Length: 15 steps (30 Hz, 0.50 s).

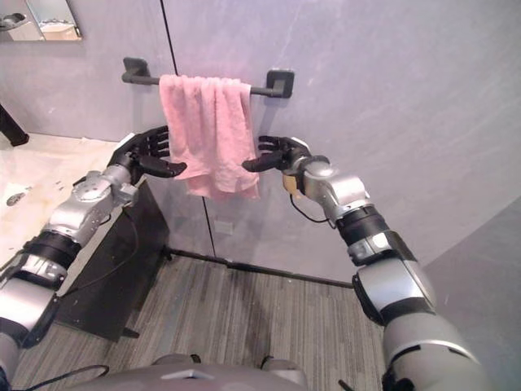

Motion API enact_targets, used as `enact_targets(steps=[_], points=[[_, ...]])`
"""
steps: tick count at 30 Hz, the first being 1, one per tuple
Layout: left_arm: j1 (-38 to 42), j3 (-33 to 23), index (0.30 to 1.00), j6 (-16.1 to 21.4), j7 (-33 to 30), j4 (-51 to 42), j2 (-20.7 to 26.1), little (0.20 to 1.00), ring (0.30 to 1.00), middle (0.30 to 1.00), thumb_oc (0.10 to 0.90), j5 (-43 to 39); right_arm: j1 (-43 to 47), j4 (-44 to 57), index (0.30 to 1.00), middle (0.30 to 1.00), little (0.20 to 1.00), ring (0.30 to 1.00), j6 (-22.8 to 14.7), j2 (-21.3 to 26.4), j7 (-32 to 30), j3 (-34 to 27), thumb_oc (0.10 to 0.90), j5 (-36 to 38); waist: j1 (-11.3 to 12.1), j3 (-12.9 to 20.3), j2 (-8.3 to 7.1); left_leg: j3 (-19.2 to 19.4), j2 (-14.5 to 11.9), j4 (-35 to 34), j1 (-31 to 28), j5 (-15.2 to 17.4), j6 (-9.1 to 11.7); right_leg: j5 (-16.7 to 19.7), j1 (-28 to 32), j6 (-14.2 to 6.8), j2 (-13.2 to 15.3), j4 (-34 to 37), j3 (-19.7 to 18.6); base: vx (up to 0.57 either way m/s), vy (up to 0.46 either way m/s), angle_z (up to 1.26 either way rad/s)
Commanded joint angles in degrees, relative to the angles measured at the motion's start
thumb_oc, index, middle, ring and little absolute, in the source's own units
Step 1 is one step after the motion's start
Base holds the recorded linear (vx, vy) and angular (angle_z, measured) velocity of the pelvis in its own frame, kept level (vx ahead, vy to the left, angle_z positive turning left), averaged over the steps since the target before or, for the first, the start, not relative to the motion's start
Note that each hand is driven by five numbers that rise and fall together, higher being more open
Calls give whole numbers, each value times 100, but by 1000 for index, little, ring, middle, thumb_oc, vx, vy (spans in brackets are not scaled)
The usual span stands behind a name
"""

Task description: Organize the bathroom.

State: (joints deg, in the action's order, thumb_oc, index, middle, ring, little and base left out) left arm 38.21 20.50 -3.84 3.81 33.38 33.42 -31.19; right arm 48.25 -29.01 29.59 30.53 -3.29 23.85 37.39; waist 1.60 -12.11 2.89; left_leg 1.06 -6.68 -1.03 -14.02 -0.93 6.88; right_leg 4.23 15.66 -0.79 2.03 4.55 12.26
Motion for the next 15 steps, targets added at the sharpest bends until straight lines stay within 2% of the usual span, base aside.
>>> enact_targets(steps=[1,15], points=[[836,310,900,568,-178,328,-47,900,900,900,800,-122,942,-209,900,900,900,900,-750,99,-120,130,800,231,182,875,88,90,-327,-306,742,-778,462,-907,395,-408,159,-368,76,0,0,0],[695,280,900,530,-503,478,-94,900,900,900,800,-172,868,-390,900,900,900,900,-786,76,-214,171,800,134,226,875,99,75,-237,-221,678,-709,424,-897,446,-443,254,-426,175,32,21,0]])
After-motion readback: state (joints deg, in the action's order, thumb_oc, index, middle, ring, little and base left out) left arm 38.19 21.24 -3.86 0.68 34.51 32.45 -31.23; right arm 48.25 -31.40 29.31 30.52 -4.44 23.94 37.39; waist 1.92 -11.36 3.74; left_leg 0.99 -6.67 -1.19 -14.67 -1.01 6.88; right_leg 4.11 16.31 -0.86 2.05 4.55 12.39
